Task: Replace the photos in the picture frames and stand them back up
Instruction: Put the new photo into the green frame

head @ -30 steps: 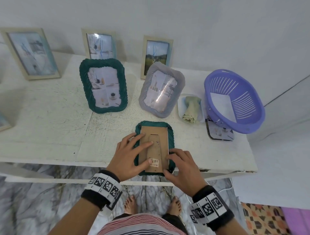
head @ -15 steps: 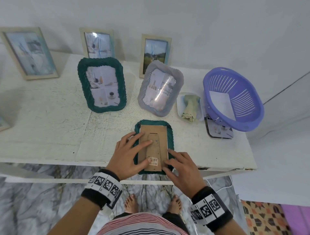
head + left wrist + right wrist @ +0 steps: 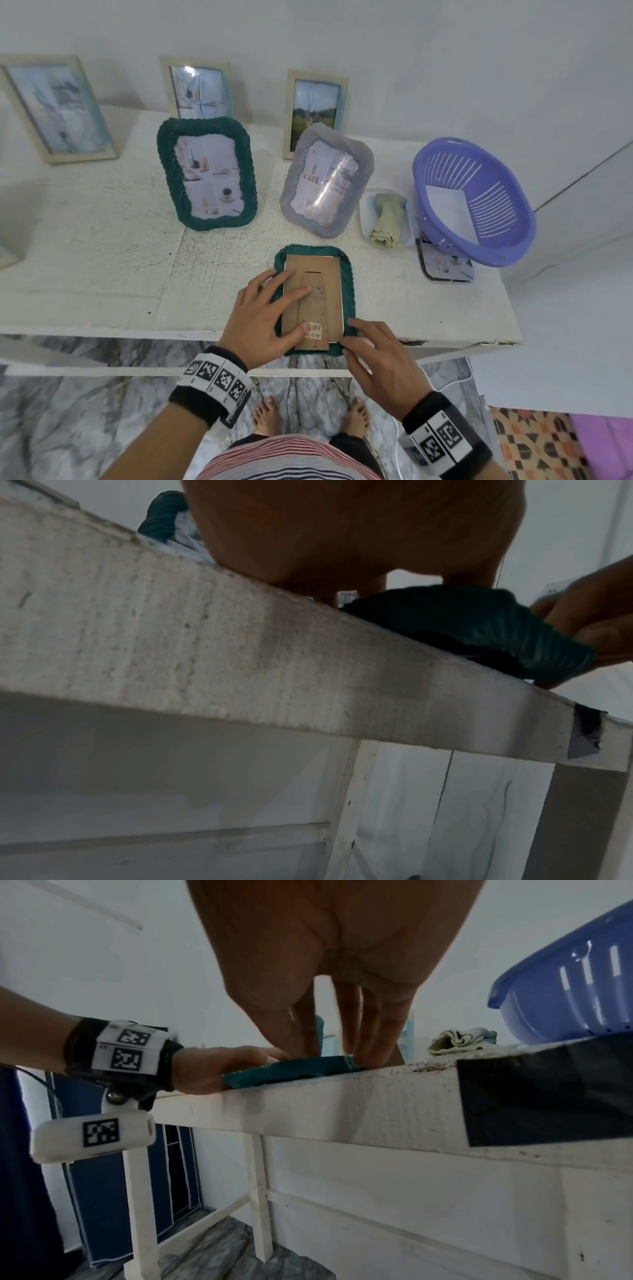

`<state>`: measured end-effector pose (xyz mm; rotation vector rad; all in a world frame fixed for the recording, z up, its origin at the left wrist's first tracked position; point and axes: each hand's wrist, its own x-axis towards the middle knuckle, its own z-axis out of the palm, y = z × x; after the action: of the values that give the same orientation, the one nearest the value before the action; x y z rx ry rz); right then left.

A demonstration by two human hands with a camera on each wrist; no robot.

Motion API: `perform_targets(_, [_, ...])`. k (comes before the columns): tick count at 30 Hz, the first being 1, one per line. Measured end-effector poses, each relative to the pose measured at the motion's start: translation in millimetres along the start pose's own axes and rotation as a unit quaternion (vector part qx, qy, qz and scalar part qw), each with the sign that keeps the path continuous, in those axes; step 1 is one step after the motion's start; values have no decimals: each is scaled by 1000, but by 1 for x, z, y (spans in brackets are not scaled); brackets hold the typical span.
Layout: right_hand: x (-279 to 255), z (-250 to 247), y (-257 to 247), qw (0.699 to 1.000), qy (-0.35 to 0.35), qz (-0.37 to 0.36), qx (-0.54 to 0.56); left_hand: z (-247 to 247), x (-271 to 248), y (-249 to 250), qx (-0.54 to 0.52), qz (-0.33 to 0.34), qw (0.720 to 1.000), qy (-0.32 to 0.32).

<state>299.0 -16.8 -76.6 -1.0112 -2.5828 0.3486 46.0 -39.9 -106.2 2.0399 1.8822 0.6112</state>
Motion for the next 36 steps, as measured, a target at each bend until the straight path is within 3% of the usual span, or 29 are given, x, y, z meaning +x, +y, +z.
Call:
perform_targets(4, [-1,0,-18,996,44,80,-17,0,-1,0,3,1,1000,3])
perform_targets(8, [4,6,-27,990,44,137,-16,0,-1,1,7,2,1000,4])
perform_targets(13, [7,13,-25,972,44,224,63,0,-1,1,9,4,1000,6])
perform_targets(21, [4,16,-24,969,70,189,140,-1,-1,0,6,7,1000,7])
perform_targets(36, [9,7,-15,982,46,124,136,0,-1,-1,-2,7,1000,1])
